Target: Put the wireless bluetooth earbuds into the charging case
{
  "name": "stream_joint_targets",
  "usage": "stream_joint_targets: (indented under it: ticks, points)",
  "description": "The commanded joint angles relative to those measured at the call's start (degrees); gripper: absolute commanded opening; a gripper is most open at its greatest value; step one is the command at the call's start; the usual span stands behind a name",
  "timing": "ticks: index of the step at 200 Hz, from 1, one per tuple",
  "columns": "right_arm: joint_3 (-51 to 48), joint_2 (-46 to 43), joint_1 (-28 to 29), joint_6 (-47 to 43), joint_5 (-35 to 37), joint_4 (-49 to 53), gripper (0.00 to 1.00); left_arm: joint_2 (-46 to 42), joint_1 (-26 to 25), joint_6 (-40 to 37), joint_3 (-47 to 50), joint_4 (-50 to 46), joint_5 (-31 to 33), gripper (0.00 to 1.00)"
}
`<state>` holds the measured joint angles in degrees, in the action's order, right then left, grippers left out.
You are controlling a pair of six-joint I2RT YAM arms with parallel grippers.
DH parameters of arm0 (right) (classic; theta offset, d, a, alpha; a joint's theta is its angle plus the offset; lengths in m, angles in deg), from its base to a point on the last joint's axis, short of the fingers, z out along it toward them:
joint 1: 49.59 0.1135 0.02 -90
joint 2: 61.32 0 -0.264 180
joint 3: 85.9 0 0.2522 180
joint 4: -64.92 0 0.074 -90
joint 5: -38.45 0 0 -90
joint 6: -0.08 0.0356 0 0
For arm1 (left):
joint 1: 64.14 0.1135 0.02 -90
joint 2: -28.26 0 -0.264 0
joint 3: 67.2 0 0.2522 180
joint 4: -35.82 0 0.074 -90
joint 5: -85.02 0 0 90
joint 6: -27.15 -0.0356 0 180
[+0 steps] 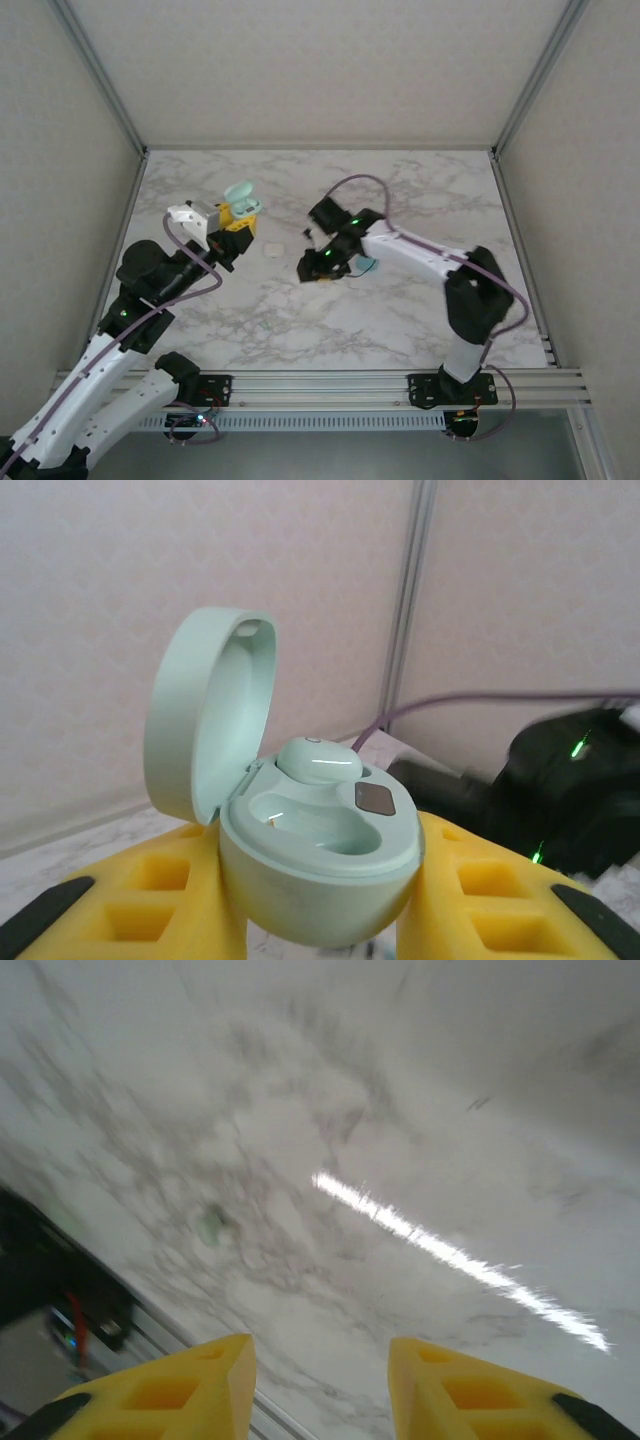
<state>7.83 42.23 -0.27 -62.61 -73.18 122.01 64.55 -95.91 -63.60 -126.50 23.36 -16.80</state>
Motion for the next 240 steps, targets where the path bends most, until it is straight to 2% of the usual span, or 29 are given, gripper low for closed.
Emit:
stream_joint_targets:
  ticks: [1, 44, 103, 240]
  points:
    - [7.13, 6.23, 4.63, -4.09, 1.97, 4.23, 0.4, -2.01, 0.42, -0.63, -3.99, -3.42, 0.97, 0.23]
    - [18.31, 17.81, 11.48, -8.86, 3.61, 8.77, 0.4, -2.99, 0.37, -0.78, -8.6, -7.39, 0.46, 0.23]
    - [31.46, 28.84, 15.91, -12.67, 8.13, 17.14, 0.37, -2.5, 0.39, -0.92, -9.74, -7.38, -0.93, 0.23]
    - [40.34, 35.81, 18.39, -15.11, 8.49, 23.05, 0.38, -1.4, 0.39, -0.35, -9.05, -7.06, -1.81, 0.24]
